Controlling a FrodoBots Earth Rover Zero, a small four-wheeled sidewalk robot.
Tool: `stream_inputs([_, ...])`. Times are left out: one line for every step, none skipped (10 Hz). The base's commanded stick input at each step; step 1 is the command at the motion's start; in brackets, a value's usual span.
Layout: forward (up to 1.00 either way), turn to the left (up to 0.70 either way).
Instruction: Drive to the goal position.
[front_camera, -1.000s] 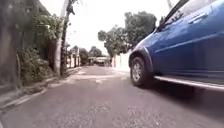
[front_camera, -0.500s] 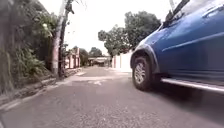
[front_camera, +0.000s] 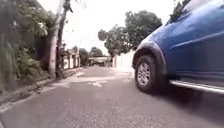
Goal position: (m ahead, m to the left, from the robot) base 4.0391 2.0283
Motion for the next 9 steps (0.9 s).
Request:
stream_inputs([0.50, 0.00])
stream_inputs([0.50, 0.00])
stream_inputs([0.50, 0.00])
stream_inputs([0.50, 0.00])
stream_inputs([0.50, 0.00])
stream_inputs([0.50, 0.00])
stream_inputs([0.50, 0.00])
stream_inputs([0.50, 0.00])
stream_inputs([0.50, 0.00])
